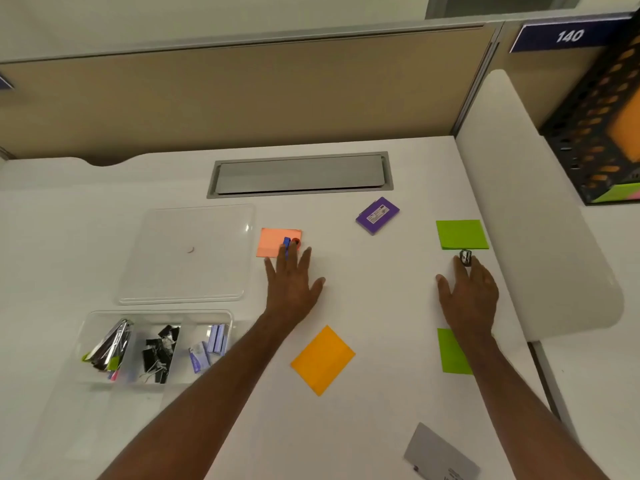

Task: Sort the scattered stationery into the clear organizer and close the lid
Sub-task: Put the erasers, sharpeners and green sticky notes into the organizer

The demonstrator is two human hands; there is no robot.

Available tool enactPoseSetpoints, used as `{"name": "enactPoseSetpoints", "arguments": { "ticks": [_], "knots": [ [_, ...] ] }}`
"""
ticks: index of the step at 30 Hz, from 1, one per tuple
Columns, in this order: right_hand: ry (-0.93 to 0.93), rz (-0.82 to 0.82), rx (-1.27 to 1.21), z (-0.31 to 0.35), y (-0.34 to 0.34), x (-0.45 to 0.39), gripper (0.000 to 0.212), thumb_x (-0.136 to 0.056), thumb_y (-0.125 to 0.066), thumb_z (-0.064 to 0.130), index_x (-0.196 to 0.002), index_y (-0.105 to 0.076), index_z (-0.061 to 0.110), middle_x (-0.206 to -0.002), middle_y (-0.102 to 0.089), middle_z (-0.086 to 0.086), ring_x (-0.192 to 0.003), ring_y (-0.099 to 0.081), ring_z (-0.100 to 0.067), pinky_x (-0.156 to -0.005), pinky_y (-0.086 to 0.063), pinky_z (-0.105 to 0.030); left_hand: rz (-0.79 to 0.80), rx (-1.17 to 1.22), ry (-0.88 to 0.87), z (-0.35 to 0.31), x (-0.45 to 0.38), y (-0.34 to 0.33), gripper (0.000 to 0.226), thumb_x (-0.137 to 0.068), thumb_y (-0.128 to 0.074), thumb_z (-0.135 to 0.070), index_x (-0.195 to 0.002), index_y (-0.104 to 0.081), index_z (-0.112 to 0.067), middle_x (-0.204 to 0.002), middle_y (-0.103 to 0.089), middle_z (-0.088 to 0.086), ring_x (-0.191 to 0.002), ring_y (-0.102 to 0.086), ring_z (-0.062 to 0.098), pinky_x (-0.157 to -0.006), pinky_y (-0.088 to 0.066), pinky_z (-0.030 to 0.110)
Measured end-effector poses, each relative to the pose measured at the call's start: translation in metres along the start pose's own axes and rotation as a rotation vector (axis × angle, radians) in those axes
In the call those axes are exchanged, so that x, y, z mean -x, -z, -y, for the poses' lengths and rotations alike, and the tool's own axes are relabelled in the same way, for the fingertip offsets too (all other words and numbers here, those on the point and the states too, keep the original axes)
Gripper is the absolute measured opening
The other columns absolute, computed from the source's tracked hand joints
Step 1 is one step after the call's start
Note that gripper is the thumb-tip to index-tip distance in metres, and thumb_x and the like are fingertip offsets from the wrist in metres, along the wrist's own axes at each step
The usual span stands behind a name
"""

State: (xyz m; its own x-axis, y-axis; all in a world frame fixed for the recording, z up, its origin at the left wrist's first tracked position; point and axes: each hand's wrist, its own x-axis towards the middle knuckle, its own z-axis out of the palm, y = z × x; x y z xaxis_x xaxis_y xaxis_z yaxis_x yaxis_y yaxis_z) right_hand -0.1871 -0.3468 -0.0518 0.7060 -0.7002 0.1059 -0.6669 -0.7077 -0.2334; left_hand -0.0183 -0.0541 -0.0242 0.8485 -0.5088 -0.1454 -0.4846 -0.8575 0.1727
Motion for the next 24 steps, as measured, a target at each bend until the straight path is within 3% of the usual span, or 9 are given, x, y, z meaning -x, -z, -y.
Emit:
{"name": "enactPoseSetpoints", "arguments": {
  "ticks": [5, 8, 14, 19, 24],
  "knots": [
    [0.022, -0.075, -0.022, -0.007, -0.006, 0.004, 0.059, -0.095, -0.041, 0.044, -0.139, -0.053, 0.007, -0.141, -0.049, -0.022, -0.129, -0.046, -0.04, -0.108, -0.037, -0.049, 0.028, -0.071, 0.114, 0.014, -0.027, 0.004, 0.069, -0.1, -0.035, -0.058, -0.157, -0.018, -0.024, -0.166, -0.005, 0.014, -0.153, -0.002, 0.036, -0.12, -0.004, 0.061],
    [0.012, -0.089, -0.04, -0.008, -0.008, 0.004, 0.059, -0.095, -0.04, 0.045, -0.14, -0.052, 0.008, -0.142, -0.048, -0.02, -0.13, -0.045, -0.039, -0.109, -0.037, -0.05, 0.033, -0.071, 0.115, 0.018, -0.038, 0.005, 0.063, -0.099, -0.039, -0.056, -0.154, -0.029, -0.026, -0.162, -0.022, 0.013, -0.15, -0.016, 0.036, -0.119, -0.01, 0.061],
    [0.007, -0.123, -0.132, -0.01, -0.01, 0.006, 0.055, -0.093, -0.048, 0.038, -0.139, -0.054, 0.008, -0.144, -0.049, -0.018, -0.132, -0.045, -0.037, -0.109, -0.036, -0.051, -0.07, 0.06, -0.001, 0.01, -0.039, 0.003, 0.041, -0.096, -0.059, -0.037, -0.133, -0.06, -0.021, -0.137, -0.054, 0.007, -0.127, -0.047, 0.028, -0.117, -0.026, 0.05],
    [0.009, -0.143, -0.227, -0.011, -0.011, 0.006, 0.049, -0.094, -0.058, 0.028, -0.139, -0.054, 0.009, -0.144, -0.05, -0.015, -0.133, -0.044, -0.035, -0.111, -0.035, -0.048, -0.207, 0.195, -0.105, 0.0, -0.033, 0.005, 0.023, -0.095, -0.061, -0.013, -0.116, -0.072, -0.013, -0.108, -0.07, 0.01, -0.097, -0.061, 0.028, -0.089, -0.049, 0.04],
    [0.034, -0.191, -0.388, -0.014, -0.008, 0.005, 0.042, -0.09, -0.066, 0.015, -0.132, -0.059, 0.014, -0.137, -0.058, -0.006, -0.127, -0.051, -0.027, -0.107, -0.039, -0.044, -0.243, 0.373, -0.092, 0.001, -0.029, 0.014, 0.024, -0.092, -0.069, -0.017, -0.115, -0.073, -0.013, -0.115, -0.072, 0.006, -0.105, -0.062, 0.024, -0.099, -0.048, 0.035]
  ]
}}
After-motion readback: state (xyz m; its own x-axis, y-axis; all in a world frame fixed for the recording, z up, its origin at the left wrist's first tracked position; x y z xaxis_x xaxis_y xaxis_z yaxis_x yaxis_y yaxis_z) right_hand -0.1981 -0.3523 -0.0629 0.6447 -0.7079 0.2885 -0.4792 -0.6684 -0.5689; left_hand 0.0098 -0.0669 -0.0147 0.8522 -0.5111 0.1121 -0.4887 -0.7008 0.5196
